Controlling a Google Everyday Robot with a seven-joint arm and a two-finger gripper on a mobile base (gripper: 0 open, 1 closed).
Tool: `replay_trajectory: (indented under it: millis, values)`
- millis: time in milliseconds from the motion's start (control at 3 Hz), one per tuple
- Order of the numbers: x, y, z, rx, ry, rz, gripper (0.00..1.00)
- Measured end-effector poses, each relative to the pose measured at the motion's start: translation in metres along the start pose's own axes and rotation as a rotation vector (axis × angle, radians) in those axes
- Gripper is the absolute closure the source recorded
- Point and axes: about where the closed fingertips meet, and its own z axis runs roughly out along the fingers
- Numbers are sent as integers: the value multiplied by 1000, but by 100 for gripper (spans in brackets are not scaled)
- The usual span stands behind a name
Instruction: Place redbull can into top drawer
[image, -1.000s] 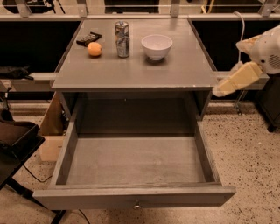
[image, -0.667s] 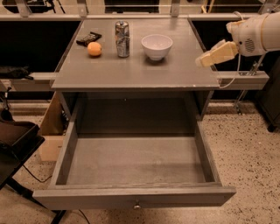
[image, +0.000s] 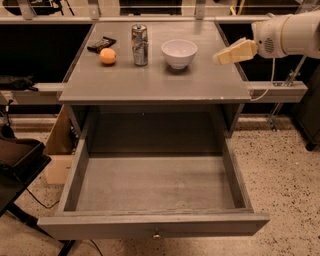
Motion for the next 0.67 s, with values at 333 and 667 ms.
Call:
replay_trajectory:
  millis: [333,667]
  values:
    - [-9,1,16,-30,-53,-7,0]
    - [-45,18,97,-155,-216,-9,0]
